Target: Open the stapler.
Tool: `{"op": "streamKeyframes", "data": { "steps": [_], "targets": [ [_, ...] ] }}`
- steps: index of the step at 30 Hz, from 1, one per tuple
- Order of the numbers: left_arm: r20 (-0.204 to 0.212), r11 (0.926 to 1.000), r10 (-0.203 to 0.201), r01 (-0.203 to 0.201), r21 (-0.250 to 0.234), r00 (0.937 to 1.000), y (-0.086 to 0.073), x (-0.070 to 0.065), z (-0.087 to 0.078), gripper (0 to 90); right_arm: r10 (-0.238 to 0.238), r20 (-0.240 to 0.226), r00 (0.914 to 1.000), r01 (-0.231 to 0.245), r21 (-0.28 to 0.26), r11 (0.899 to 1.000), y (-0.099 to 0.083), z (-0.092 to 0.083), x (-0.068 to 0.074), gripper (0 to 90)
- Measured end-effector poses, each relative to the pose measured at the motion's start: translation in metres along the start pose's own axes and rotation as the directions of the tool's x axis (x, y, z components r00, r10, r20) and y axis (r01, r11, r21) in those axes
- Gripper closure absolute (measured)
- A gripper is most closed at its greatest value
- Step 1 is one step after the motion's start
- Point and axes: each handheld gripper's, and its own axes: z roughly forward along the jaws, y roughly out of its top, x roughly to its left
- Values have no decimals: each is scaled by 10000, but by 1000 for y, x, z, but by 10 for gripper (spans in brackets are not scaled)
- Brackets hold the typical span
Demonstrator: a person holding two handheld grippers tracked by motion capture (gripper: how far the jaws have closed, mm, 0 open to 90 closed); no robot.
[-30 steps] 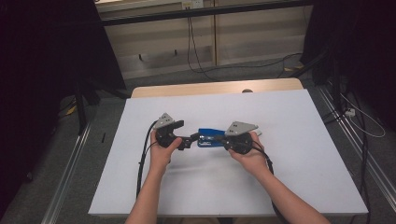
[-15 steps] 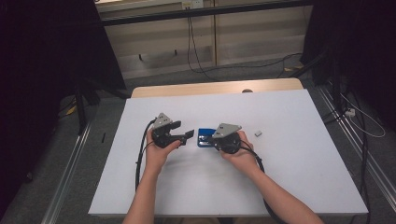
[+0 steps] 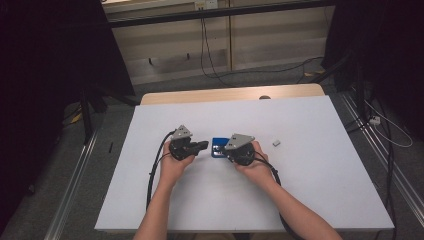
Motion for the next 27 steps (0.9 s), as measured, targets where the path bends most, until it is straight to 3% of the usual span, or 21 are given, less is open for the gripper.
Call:
{"op": "streamKeyframes", "data": {
  "steps": [4, 9, 14, 19, 27],
  "targets": [
    [34, 9991, 48, -50, 424, 10000, -2, -2, 9, 900, 173, -49, 9998, -173, -83, 9998, -1, 0, 0, 900],
    [54, 9992, 65, -67, 396, 10000, -2, -1, 15, 900, 267, -88, 9996, -268, -75, 9996, -2, 0, 0, 900],
    [112, 9999, 64, -66, 120, 9999, 2, -3, 11, 900, 539, -174, 9984, -542, -188, 9984, -3, 0, -1, 900],
    [79, 9999, 120, -121, 114, 9999, 3, -3, 11, 900, 534, -142, 9985, -537, -182, 9984, -3, 0, -1, 900],
    [189, 9993, -24, 31, -371, 9998, 10, -6, 7, 900, 596, -163, 9981, -599, -188, 9980, -3, 0, -1, 900]
  ]
}}
